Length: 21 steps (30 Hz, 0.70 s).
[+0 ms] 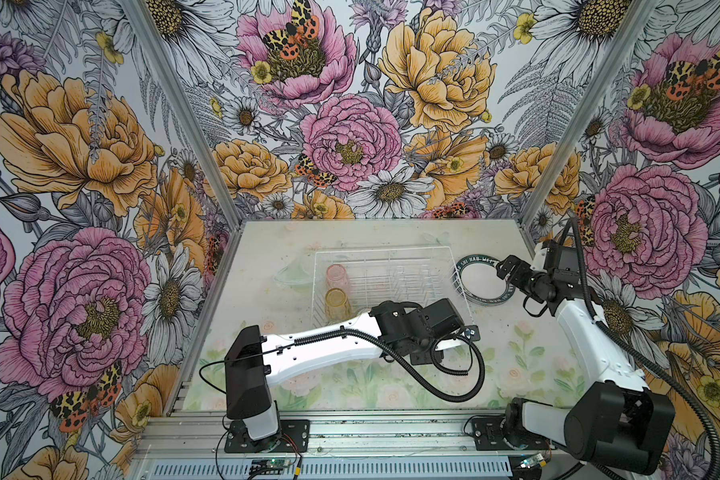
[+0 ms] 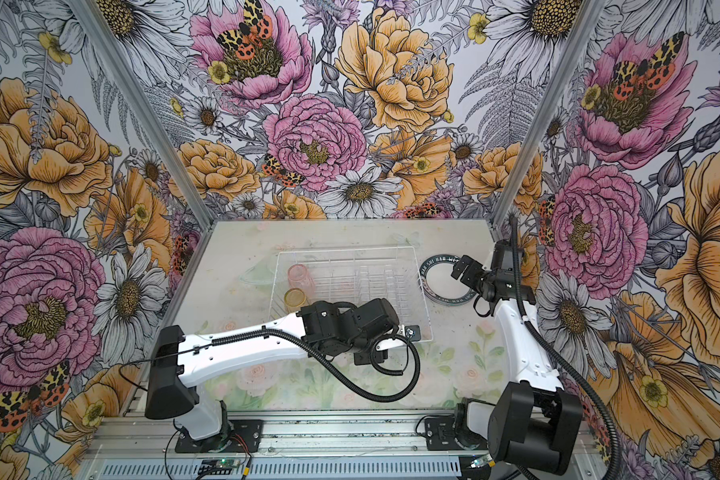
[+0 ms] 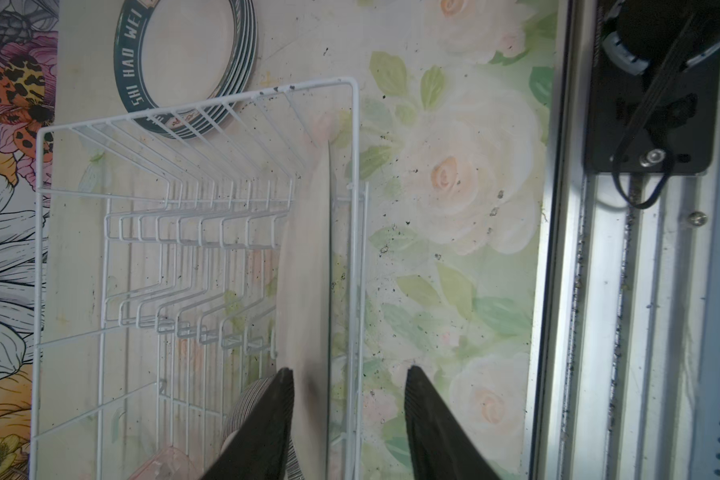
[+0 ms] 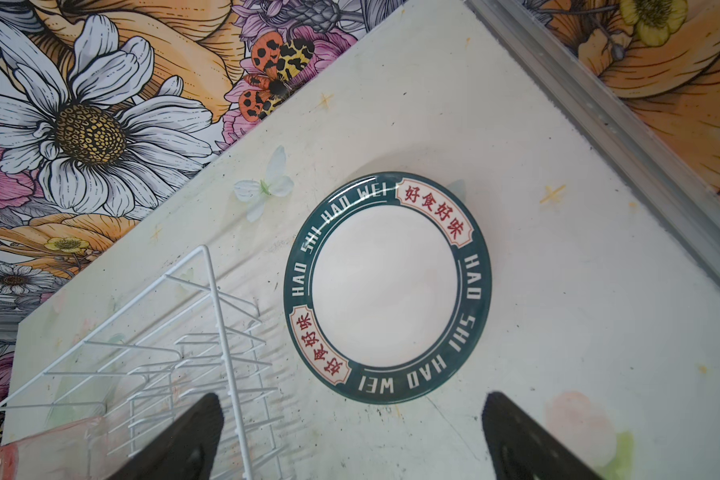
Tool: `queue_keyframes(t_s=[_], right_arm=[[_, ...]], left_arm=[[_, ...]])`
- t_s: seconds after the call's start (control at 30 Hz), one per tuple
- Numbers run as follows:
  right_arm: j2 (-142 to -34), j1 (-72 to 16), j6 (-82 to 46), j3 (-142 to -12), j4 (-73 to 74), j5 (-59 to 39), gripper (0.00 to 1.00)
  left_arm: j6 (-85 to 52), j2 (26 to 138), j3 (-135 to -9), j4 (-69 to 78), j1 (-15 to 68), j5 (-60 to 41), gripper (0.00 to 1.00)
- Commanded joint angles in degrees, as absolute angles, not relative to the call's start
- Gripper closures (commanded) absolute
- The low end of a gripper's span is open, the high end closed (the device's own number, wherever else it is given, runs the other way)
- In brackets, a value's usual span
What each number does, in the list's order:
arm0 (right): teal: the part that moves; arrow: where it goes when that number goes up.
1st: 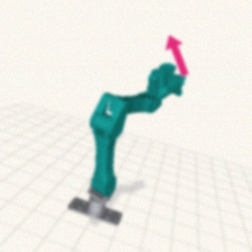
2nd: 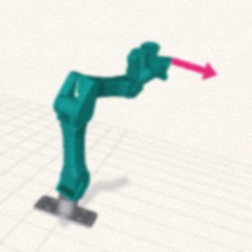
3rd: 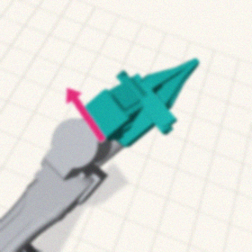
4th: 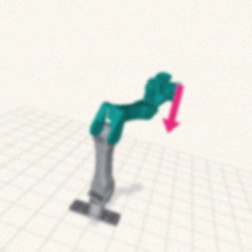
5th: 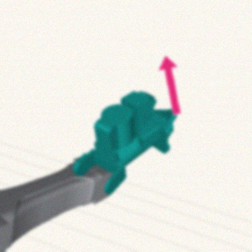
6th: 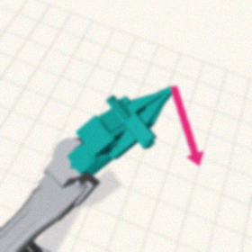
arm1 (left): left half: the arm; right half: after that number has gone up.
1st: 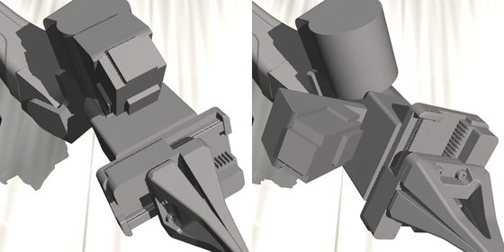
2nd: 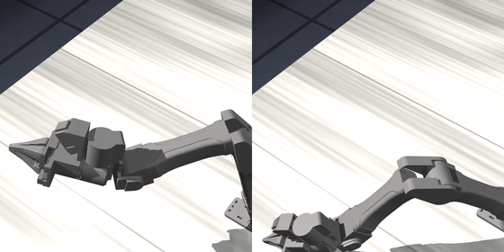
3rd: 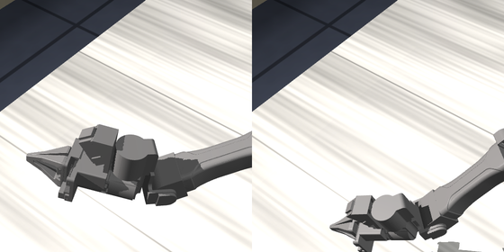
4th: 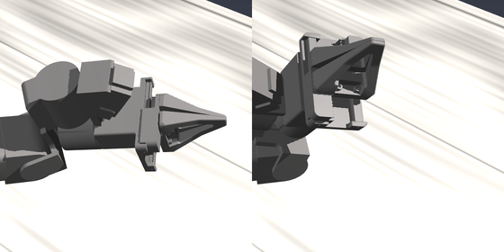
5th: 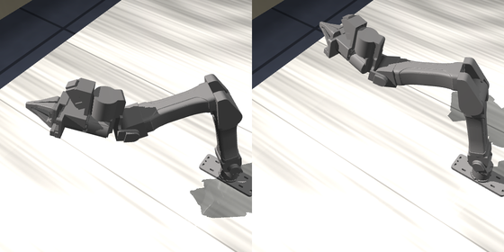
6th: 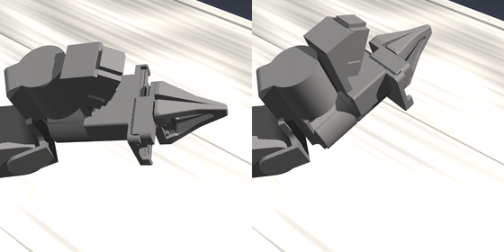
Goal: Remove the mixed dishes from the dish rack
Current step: 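Grasp the white plate's rim with the left gripper and lift it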
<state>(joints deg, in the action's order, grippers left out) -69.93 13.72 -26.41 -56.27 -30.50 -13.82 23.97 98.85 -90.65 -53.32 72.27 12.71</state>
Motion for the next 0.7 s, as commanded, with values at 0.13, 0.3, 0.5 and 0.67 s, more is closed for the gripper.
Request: queue_keyframes(t_s=[0.13,0.3,0.5,0.67], right_arm=[[-68.43,13.58,-25.82,-54.61,-30.24,-14.68,0.01],[-68.47,13.53,-25.79,-54.31,-30.23,-14.63,0.01],[-68.42,13.55,-25.57,-53.97,-30.17,-14.10,0.01],[-68.55,13.54,-25.31,-53.80,-30.15,-14.15,0.01]], left_arm=[[23.12,102.79,-94.31,-54.14,71.20,22.04,0.56],[23.02,103.78,-95.27,-54.10,71.14,27.28,0.61],[23.28,106.54,-95.52,-54.03,70.06,28.41,0.66],[22.93,107.34,-96.01,-54.05,69.37,29.15,0.78]])
